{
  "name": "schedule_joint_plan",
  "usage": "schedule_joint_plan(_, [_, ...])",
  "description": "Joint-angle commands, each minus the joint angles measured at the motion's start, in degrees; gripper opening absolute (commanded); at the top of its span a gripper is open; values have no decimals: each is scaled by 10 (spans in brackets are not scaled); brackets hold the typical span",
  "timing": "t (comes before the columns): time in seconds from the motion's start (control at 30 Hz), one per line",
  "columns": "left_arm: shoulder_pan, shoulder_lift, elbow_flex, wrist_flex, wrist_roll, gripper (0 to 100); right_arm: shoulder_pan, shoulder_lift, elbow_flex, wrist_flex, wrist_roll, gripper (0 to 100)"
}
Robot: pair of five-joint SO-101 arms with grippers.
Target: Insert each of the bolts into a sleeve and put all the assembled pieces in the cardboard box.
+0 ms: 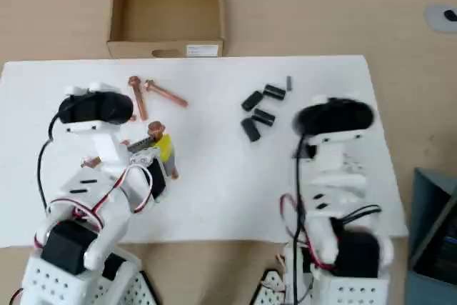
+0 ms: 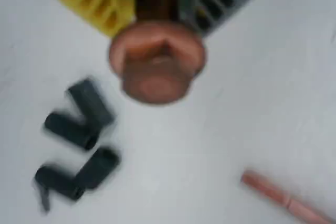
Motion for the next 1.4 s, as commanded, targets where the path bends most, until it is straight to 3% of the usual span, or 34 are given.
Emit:
schedule_joint_plan(0.0, [3,-48,21,-60,4,2,-95,-44,51,-73,-11,9])
schedule_joint_plan(0.2, [8,-124,92,-149,4,2,-213,-127,142,-147,-10,9])
schedule_joint_plan(0.47, [18,-223,125,-223,4,2,-311,-214,177,-153,11,9])
schedule_joint_plan(0.73, [30,-236,115,-234,35,2,-346,-257,192,-153,56,9])
schedule_joint_plan(0.97, [84,-236,118,-230,37,2,-375,-262,189,-154,74,9])
schedule_joint_plan(1.37, [84,-236,175,-233,37,2,-375,-262,171,-183,109,9])
